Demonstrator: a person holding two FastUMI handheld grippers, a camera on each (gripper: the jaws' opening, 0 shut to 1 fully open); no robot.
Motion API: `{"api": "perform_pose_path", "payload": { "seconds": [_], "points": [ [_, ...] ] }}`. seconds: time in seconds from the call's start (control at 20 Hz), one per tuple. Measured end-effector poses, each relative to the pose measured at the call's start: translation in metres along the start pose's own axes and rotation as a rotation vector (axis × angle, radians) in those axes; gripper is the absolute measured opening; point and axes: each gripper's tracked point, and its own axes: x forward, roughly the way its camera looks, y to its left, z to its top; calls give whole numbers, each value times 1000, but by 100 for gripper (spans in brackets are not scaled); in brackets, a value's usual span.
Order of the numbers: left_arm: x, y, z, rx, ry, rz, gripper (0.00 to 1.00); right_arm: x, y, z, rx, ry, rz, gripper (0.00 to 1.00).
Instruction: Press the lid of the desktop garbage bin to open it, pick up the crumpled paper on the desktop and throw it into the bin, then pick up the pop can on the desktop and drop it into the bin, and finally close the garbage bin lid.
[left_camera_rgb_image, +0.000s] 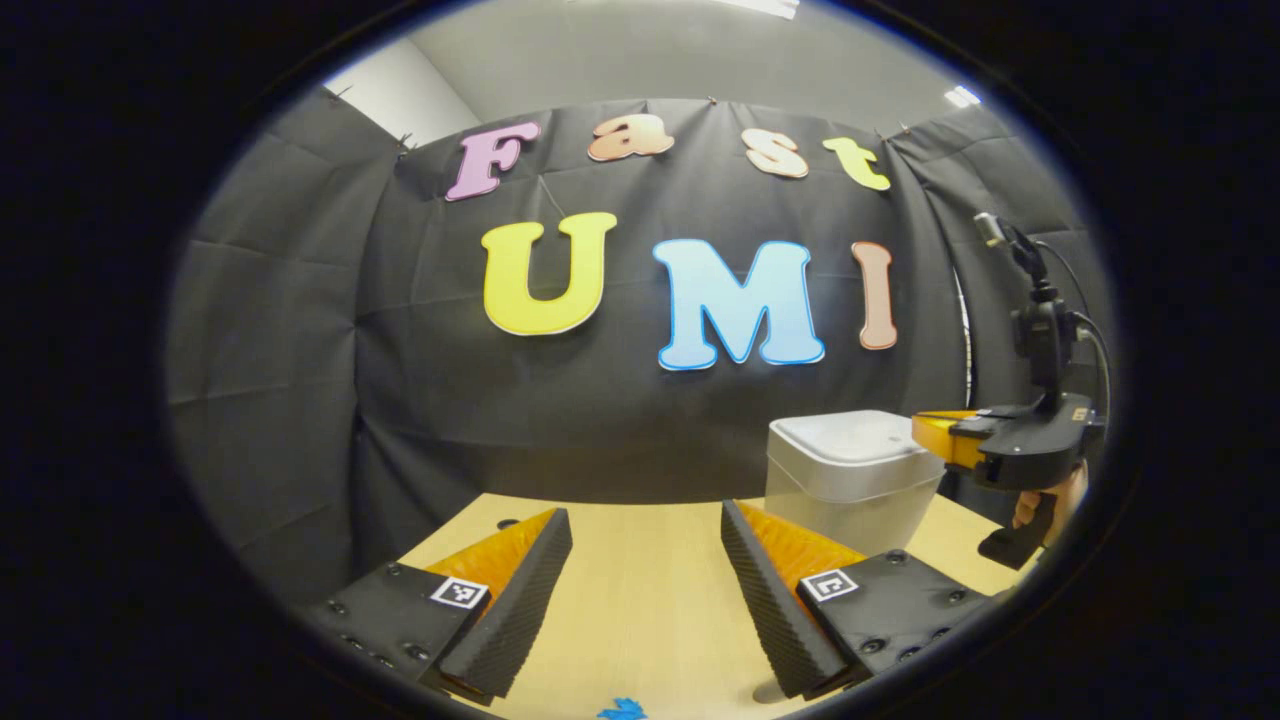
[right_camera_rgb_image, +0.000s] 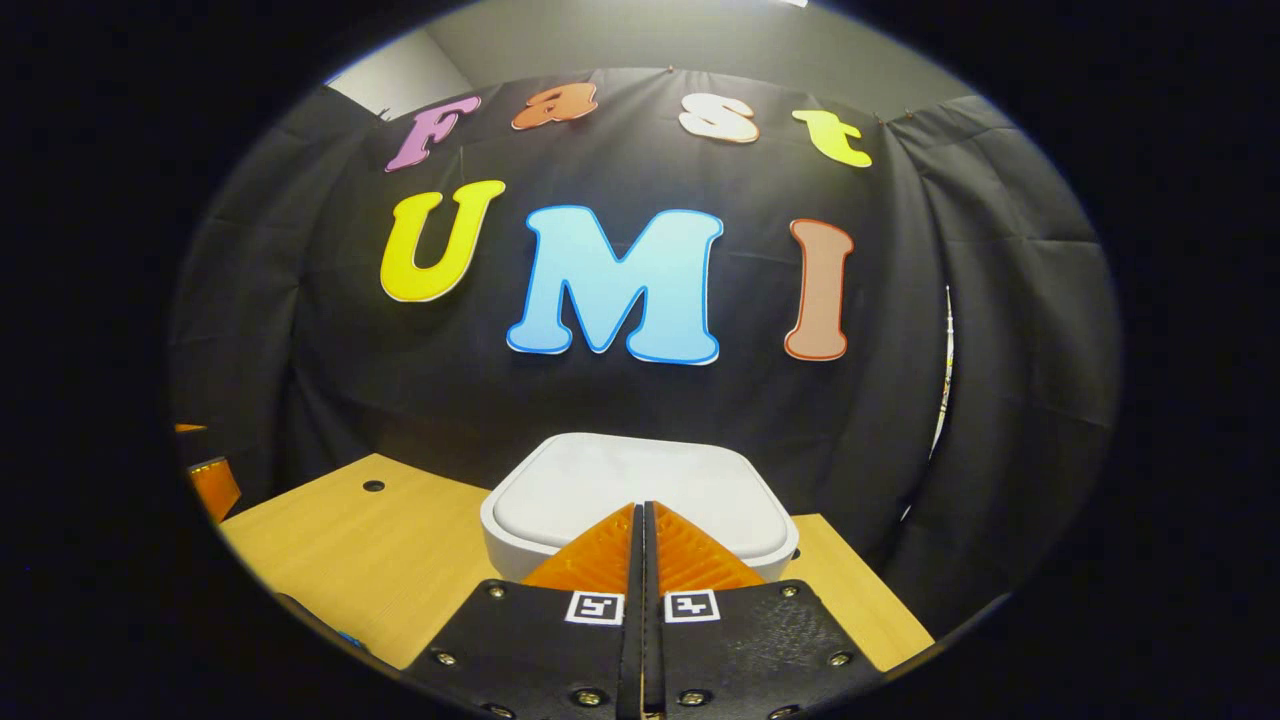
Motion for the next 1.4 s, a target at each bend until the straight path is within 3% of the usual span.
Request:
{"api": "perform_pose_path", "payload": {
  "seconds": [0.5, 1.4],
  "points": [
    [10, -2, -1, 1, 5, -10, 98, 6, -5, -12, 87, 80, 24, 1],
    [-9, 10, 0, -30, -4, 25, 100, -22, -2, 40, 3, -72, 6, 1]
  ]
}}
